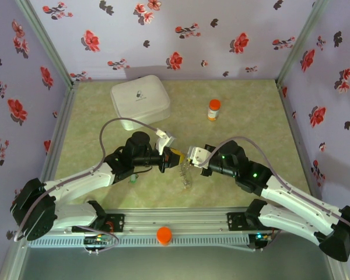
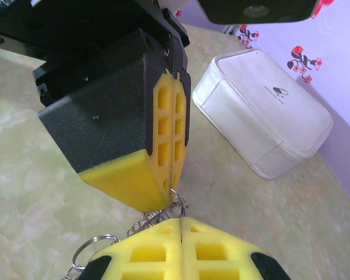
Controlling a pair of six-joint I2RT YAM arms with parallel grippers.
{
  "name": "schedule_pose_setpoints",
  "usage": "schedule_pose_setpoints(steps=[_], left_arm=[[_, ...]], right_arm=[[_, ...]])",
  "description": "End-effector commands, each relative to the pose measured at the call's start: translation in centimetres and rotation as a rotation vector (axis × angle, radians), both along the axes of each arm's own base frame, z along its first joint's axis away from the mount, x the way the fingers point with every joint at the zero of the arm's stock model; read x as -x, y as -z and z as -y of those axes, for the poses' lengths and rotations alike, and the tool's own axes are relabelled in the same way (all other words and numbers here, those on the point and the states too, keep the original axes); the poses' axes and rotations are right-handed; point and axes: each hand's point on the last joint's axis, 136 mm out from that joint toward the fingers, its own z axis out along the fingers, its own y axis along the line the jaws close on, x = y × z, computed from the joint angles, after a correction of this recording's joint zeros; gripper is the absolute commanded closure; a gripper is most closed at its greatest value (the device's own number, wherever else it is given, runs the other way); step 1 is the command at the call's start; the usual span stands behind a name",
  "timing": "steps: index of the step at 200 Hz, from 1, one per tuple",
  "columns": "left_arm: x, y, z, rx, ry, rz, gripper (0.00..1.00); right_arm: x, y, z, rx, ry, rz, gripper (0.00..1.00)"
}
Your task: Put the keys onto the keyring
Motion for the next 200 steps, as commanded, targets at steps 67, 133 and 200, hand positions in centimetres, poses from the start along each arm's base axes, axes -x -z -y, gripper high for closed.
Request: schedule_pose_setpoints(steps=[67,133,200], left_arm=[[-0.1,-2.0,0.7,0.058,0.013,0.032,1.0],[-0.1,-2.2,0.7,0.063,0.011,0.035,1.0],[-0.2,-2.3,0.7,0.064,0.01,0.035,1.0]], right_arm=[[-0.3,-0.4,-0.2,-0.015,0.01,0.033,1.0],[0.2,0.2,-0.3,0.012,-0.016,0.014,1.0],[0.1,0.0,-0.2,0.011,-0.012,0.027,1.0]])
